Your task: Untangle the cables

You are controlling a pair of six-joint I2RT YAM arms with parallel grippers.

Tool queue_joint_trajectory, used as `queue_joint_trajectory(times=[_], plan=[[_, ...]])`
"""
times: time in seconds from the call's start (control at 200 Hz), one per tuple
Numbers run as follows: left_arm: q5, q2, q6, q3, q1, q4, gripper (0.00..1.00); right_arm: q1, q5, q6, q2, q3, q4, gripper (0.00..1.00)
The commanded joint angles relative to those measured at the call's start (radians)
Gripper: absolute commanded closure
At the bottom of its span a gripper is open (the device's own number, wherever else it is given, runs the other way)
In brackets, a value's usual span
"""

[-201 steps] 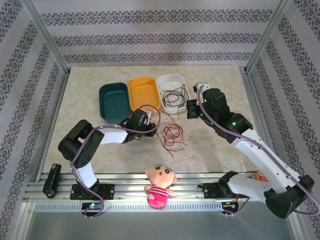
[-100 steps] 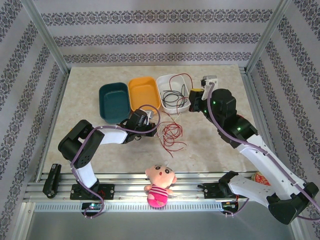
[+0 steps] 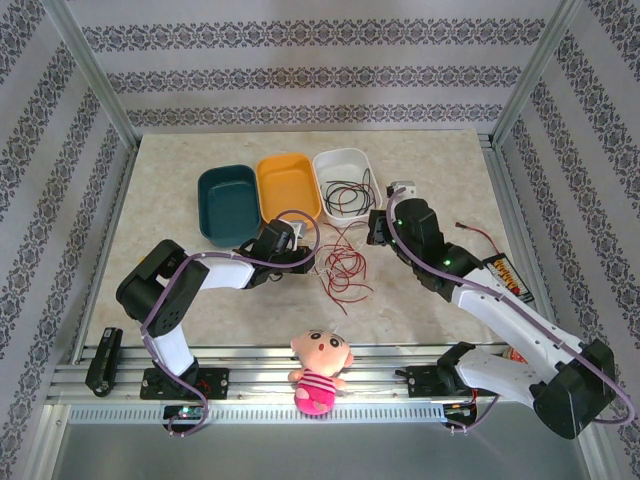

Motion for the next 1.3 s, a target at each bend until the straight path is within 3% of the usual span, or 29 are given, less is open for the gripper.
queue_joint_trajectory(times=[0.0, 0.195, 0.595, 0.979, 1.294], plan=[[-0.015, -0.04, -0.011, -0.02, -0.007, 0.029, 0.89, 0.015, -0.002, 0.065, 0.033, -0.032, 0.017, 1.0], [-0.022, -0.071, -0.004, -0.023, -0.006, -0.003, 0.89, 0.021, -0.013, 0.054, 0.053, -0.001, 0.039, 1.0], [-0.089, -0.131, -0.044, -0.117, -0.007, 0.045, 0.92, 0.042, -0.059, -0.104, 0.135, 0.275, 0.025, 1.0], [-0.067, -0.099, -0.097, -0.148, -0.007, 0.148, 0.92, 0.048, -0.001, -0.152, 0.473, 0.541, 0.117, 1.0], [-0.069, -0.099, -0.096, -0.154, -0.007, 0.155, 0.84, 0.028, -0.077, -0.091, 0.808, 0.756, 0.104, 1.0]])
